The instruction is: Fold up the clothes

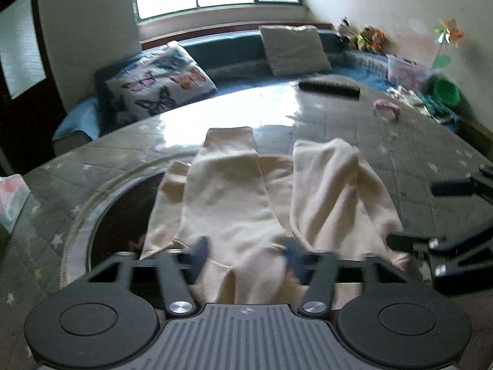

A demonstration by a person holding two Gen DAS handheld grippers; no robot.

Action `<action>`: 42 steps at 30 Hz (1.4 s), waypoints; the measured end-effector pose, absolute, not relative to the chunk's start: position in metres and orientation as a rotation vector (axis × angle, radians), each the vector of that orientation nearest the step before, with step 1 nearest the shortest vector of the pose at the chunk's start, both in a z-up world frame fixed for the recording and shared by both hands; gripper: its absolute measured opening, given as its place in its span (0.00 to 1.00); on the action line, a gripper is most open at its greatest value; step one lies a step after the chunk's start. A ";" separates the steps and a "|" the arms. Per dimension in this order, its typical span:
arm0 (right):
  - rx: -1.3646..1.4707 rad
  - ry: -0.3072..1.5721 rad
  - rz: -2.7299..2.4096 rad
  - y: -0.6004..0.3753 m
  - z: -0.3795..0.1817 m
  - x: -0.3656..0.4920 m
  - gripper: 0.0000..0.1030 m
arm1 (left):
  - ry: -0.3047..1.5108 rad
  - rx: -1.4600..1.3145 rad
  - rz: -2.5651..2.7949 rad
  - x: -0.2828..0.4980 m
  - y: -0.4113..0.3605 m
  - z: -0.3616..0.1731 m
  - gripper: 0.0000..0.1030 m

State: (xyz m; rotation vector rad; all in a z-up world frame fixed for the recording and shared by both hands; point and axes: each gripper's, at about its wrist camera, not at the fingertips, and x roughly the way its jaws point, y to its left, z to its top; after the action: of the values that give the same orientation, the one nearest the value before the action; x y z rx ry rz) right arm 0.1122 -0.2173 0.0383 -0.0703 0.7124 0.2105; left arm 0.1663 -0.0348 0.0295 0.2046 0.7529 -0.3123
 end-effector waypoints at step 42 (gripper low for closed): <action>-0.107 0.877 0.483 -0.213 0.054 0.030 0.07 | 0.763 -0.035 -0.167 0.016 0.082 0.046 0.16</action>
State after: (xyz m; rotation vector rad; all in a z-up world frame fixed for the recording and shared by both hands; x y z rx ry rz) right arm 0.0297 -0.2132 0.0541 -0.1070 0.8772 0.4827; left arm 0.0159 0.0815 0.0456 -0.0352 0.7629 -0.1674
